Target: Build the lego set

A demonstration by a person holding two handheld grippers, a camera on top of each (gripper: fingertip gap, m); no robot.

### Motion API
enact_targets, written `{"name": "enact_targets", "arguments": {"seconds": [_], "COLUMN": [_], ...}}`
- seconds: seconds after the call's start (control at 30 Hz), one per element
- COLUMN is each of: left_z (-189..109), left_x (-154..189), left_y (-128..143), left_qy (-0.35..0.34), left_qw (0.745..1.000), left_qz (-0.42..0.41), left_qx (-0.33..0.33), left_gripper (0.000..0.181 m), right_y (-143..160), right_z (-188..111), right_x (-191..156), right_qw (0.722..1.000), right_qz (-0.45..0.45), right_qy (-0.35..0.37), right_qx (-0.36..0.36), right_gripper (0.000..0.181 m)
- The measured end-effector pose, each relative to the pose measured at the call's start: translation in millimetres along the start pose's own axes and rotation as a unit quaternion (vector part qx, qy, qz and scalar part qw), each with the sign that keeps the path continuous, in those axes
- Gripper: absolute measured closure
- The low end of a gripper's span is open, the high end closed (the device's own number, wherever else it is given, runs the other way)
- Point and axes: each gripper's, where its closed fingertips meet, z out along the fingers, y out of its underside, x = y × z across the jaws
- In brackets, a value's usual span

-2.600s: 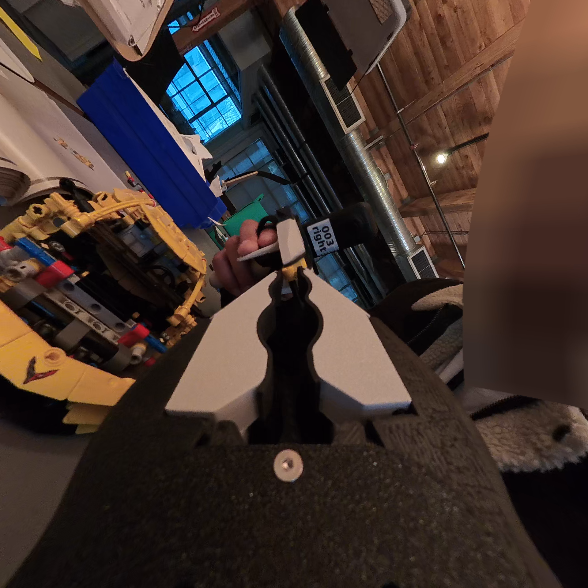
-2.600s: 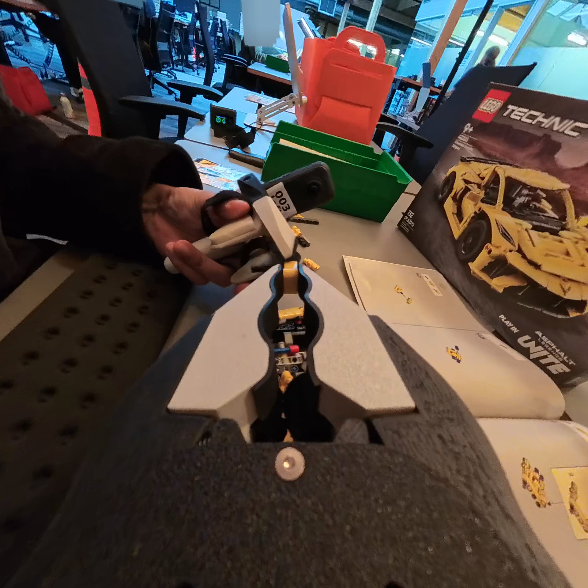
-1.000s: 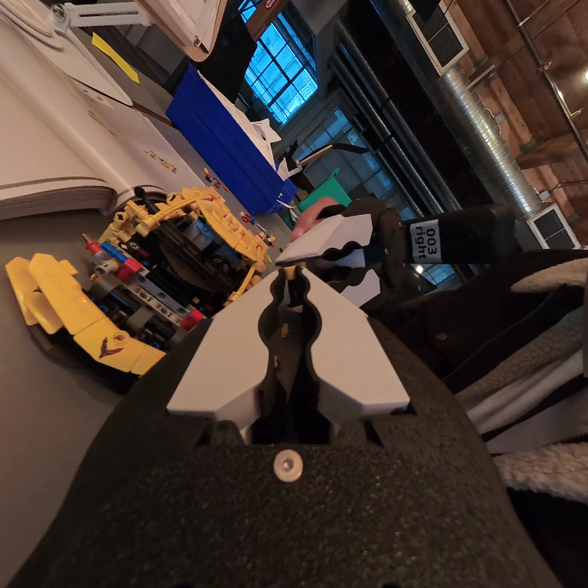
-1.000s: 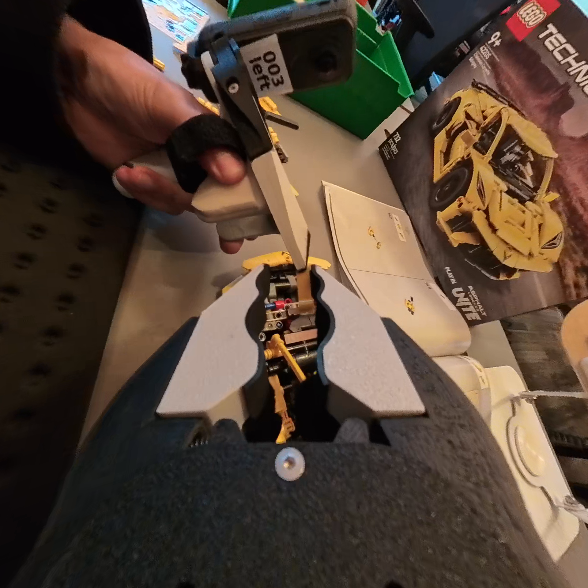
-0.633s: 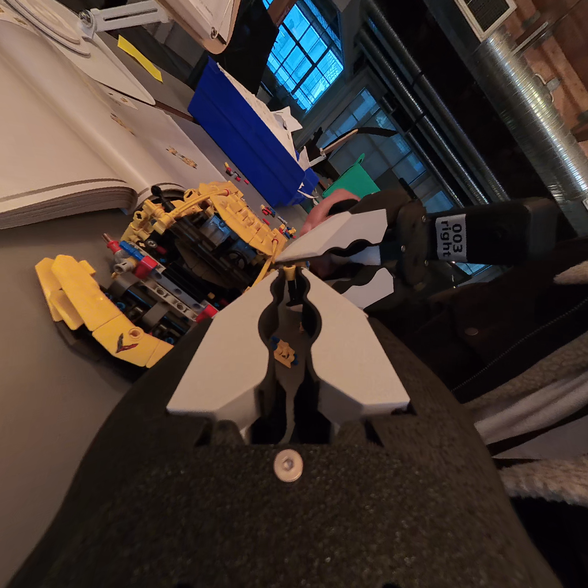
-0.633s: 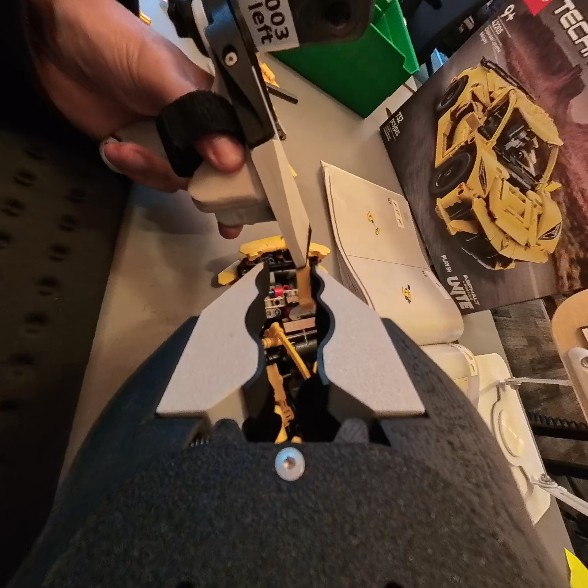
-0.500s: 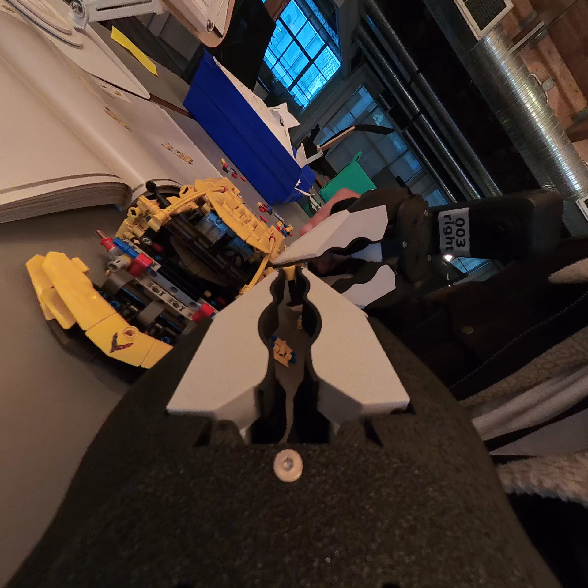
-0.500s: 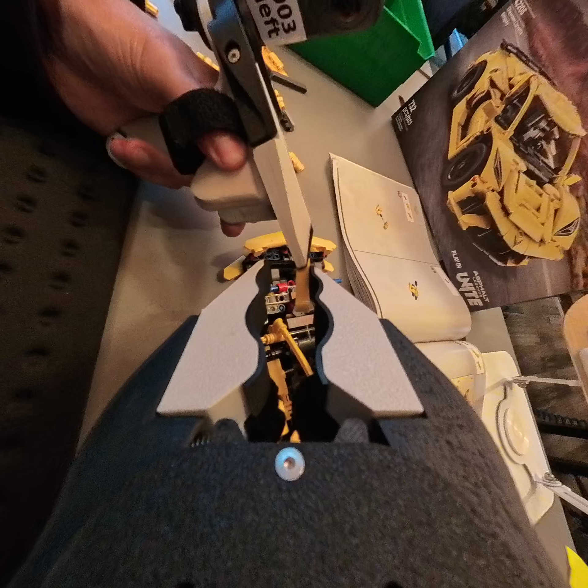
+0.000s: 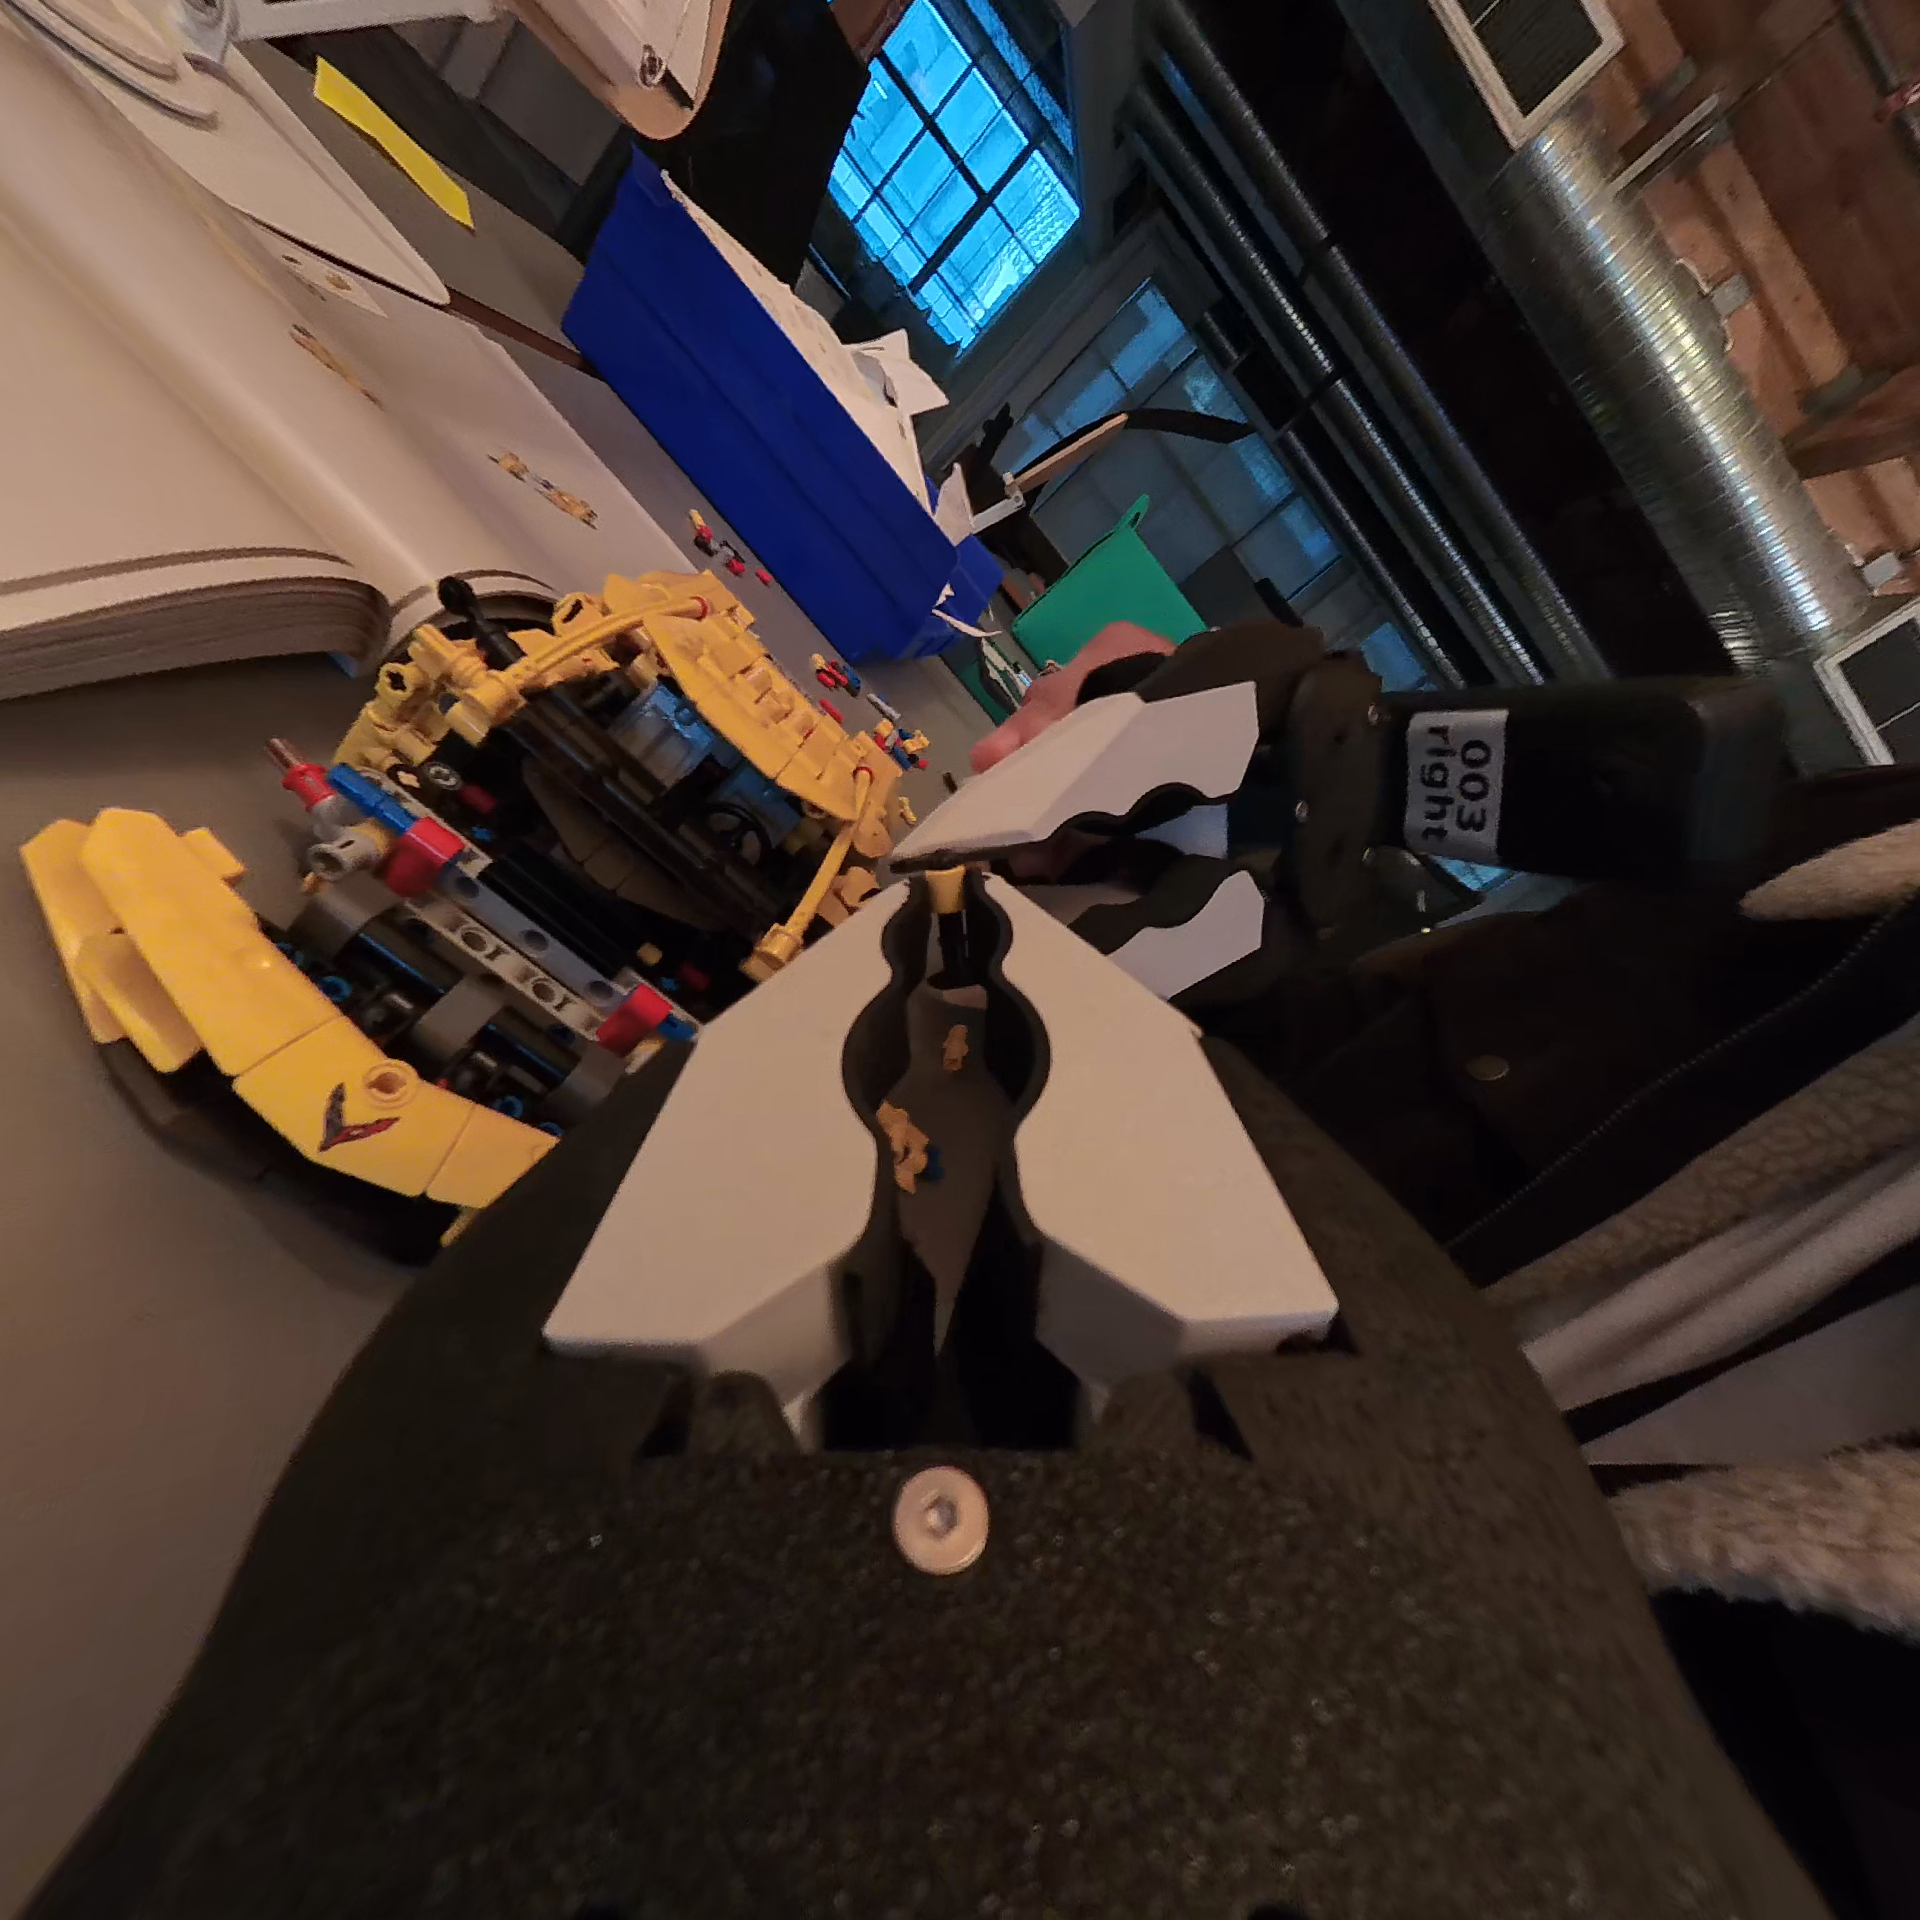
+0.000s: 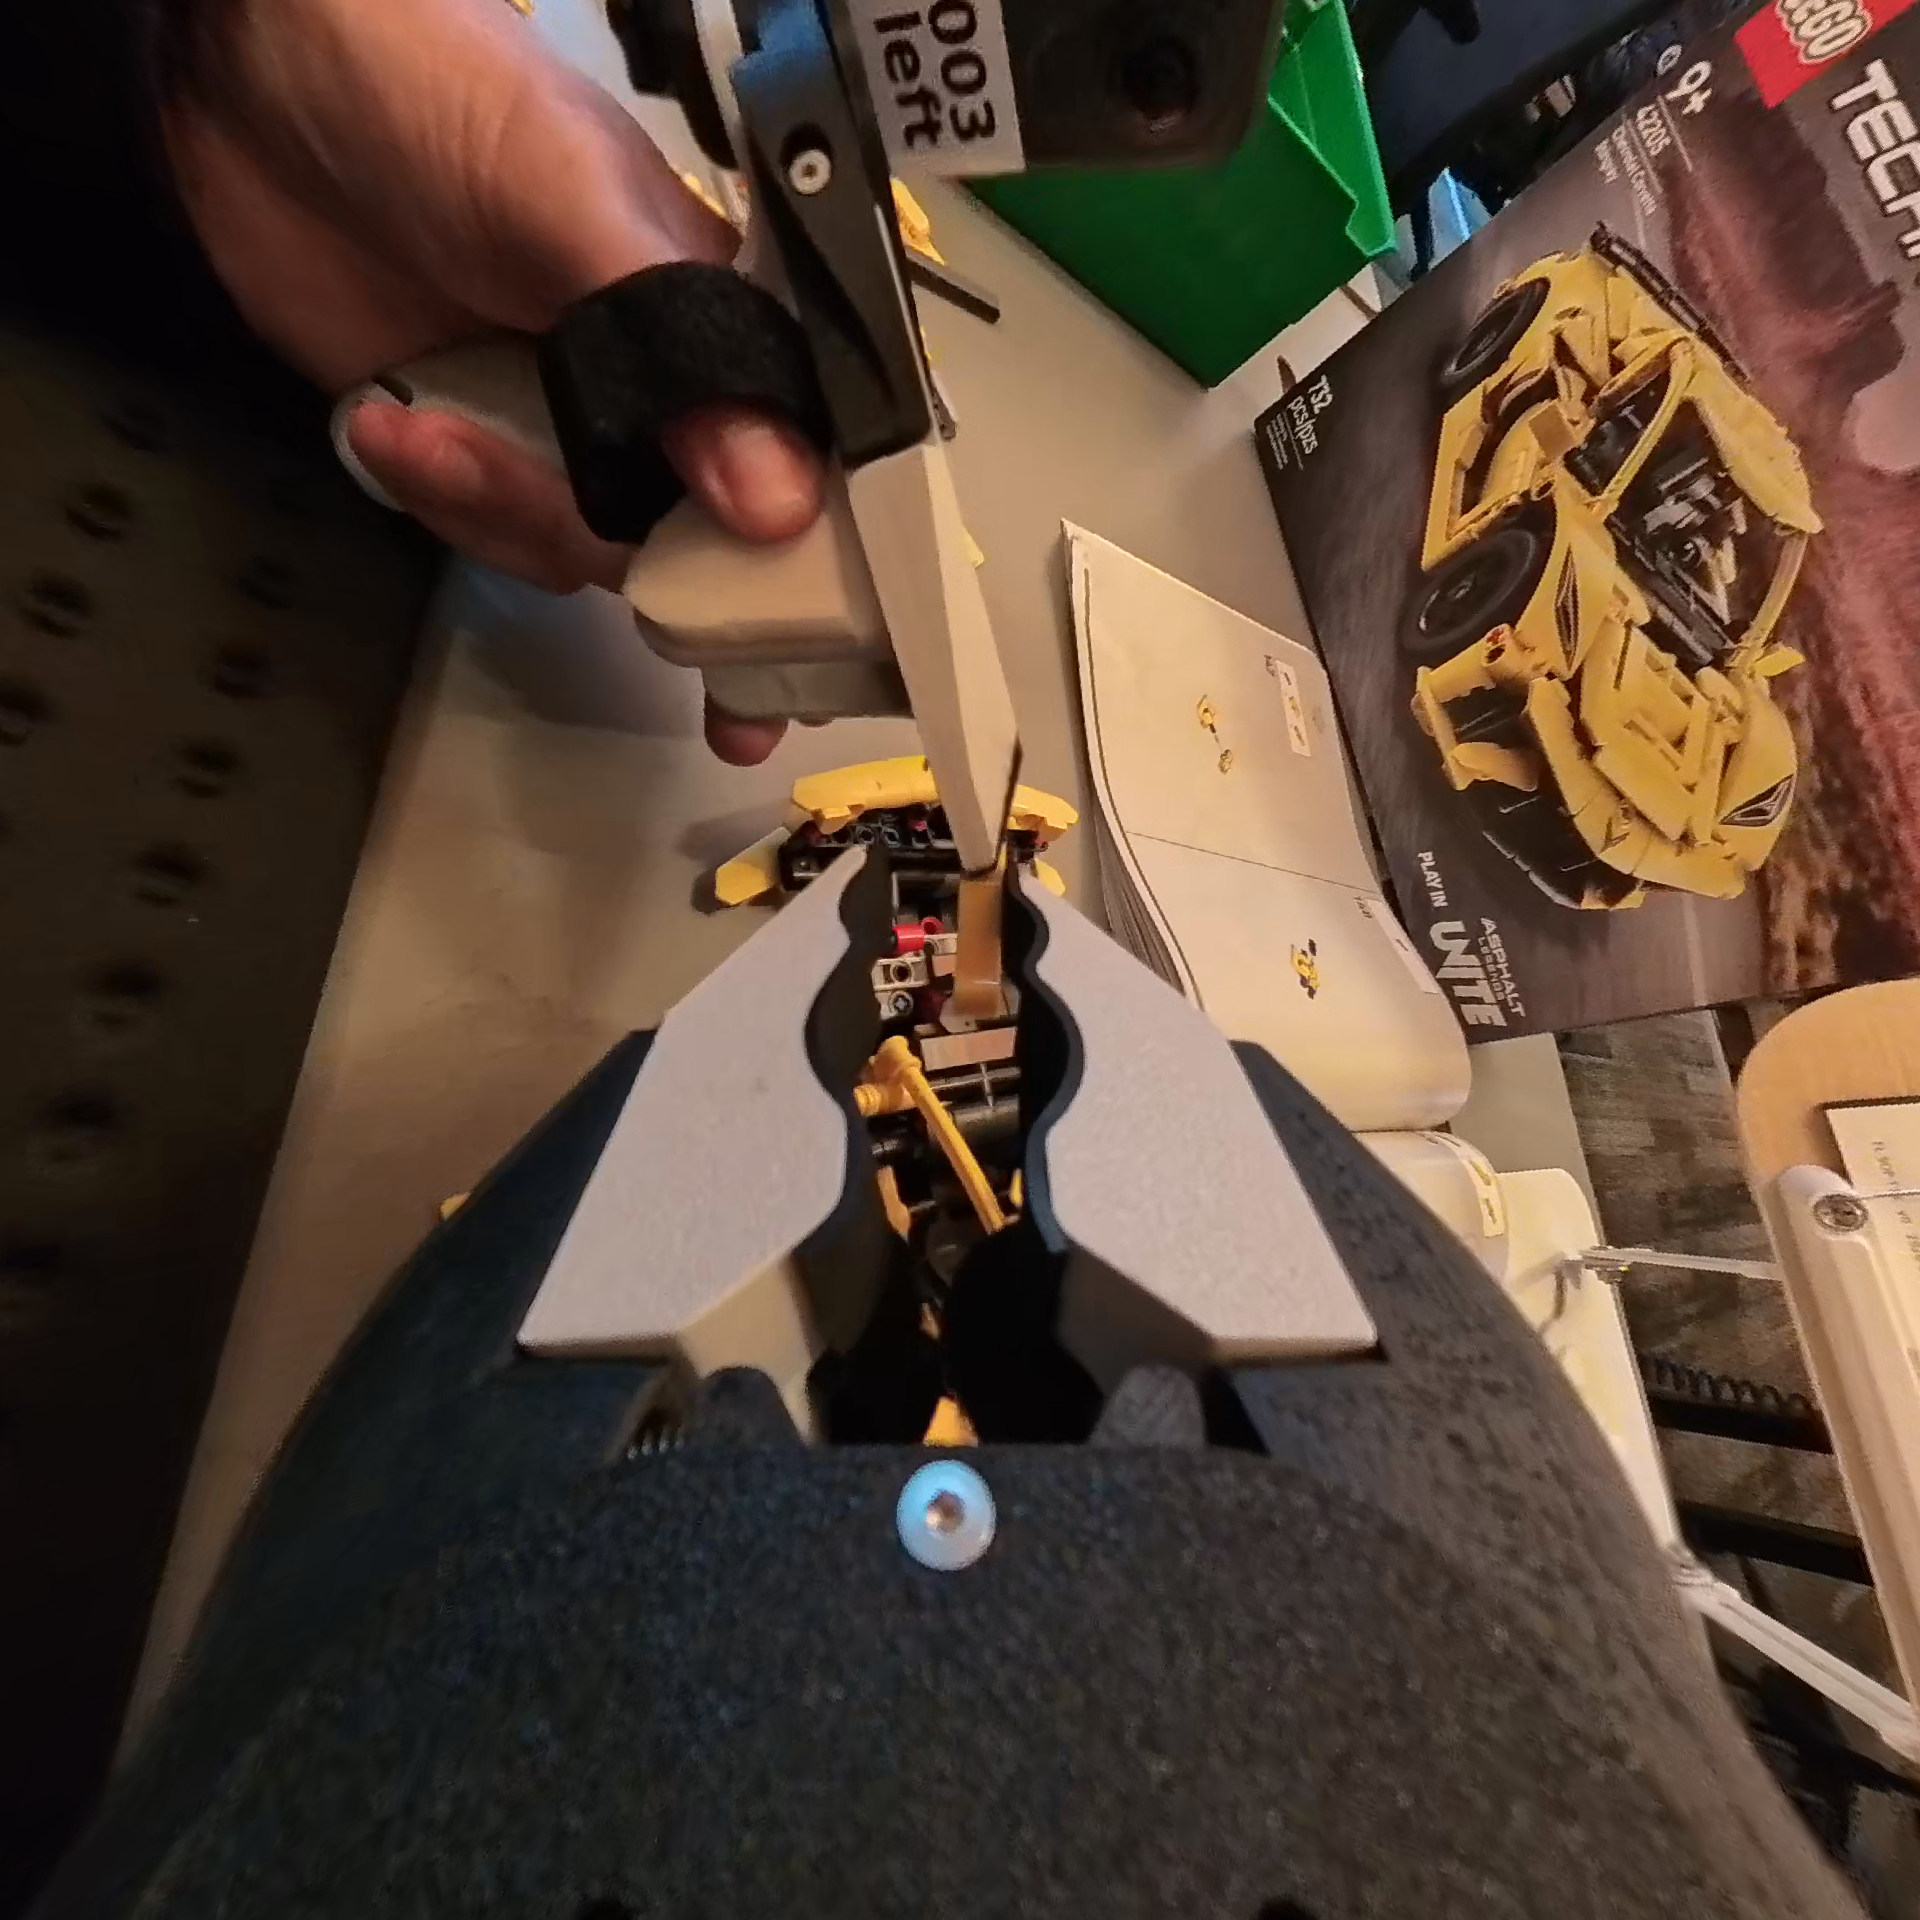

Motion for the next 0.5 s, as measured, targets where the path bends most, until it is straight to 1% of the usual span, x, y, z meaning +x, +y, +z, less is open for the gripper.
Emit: {"name": "enact_targets", "arguments": {"seconds": [0.5], "left_z": [0.5], "left_x": [-2.0], "left_y": [2.9], "left_qy": [0.001], "left_qw": [1.000], "left_qz": [-0.011], "left_qx": [-0.007], "left_gripper": [0.175], "right_y": [2.8], "right_z": [0.5], "right_x": [-1.5], "right_qw": [1.000], "right_qz": [-0.013], "right_qy": [0.003], "right_qx": [-0.015], "right_gripper": [0.164]}}
